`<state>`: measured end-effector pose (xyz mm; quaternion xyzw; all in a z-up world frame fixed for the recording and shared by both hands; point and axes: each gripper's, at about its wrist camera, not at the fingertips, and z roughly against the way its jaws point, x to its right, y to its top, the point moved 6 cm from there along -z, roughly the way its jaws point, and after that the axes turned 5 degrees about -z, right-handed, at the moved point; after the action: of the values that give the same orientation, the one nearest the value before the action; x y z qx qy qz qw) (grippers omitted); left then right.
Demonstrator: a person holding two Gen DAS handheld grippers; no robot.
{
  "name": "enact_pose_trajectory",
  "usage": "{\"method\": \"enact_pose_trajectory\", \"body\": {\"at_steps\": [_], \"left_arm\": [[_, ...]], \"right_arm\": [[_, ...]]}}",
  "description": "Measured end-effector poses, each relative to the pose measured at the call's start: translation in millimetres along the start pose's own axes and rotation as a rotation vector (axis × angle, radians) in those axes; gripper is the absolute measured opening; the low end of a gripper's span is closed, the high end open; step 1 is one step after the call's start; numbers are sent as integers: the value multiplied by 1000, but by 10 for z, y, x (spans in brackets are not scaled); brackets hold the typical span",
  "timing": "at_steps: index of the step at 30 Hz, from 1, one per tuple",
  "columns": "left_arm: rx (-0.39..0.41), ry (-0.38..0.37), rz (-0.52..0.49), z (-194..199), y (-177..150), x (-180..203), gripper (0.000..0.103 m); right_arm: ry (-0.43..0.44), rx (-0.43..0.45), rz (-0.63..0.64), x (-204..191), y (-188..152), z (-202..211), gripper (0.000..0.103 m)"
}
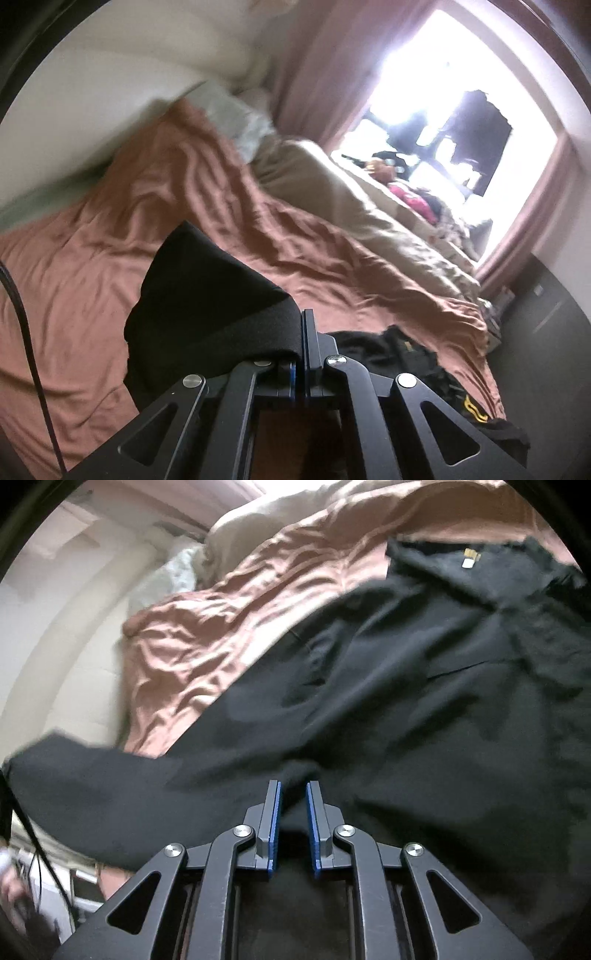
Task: Fold large clothes
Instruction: 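Grasp the black shirt sleeve with the left gripper and lift it, then lay the sleeve across the shirt body and open the left gripper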
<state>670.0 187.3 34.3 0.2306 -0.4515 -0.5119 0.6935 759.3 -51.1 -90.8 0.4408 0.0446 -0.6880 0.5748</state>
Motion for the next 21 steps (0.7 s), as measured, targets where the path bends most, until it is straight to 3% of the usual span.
{"method": "enact_pose_trajectory", "body": {"at_steps": [1,3,4,10,16,21], "left_arm": [[6,-18,-14,-13,54,117,2],[14,-57,-46,-40,138,363,2],[16,-70,-57,-50,160,449,2],[23,-178,-163,-153,240,1225,2],[-12,-223,-283,-312,147,2015,2],[-51,-251,-360,-517,-29,2569,2]], "right_arm": [[6,14,16,15,-31,194,19],[28,46,8,125,-111,590,55],[30,58,14,176,-160,759,61],[-48,204,18,683,-509,1598,63],[-71,265,-54,1030,-418,1710,63],[-121,340,-56,1058,-384,1753,63]]}}
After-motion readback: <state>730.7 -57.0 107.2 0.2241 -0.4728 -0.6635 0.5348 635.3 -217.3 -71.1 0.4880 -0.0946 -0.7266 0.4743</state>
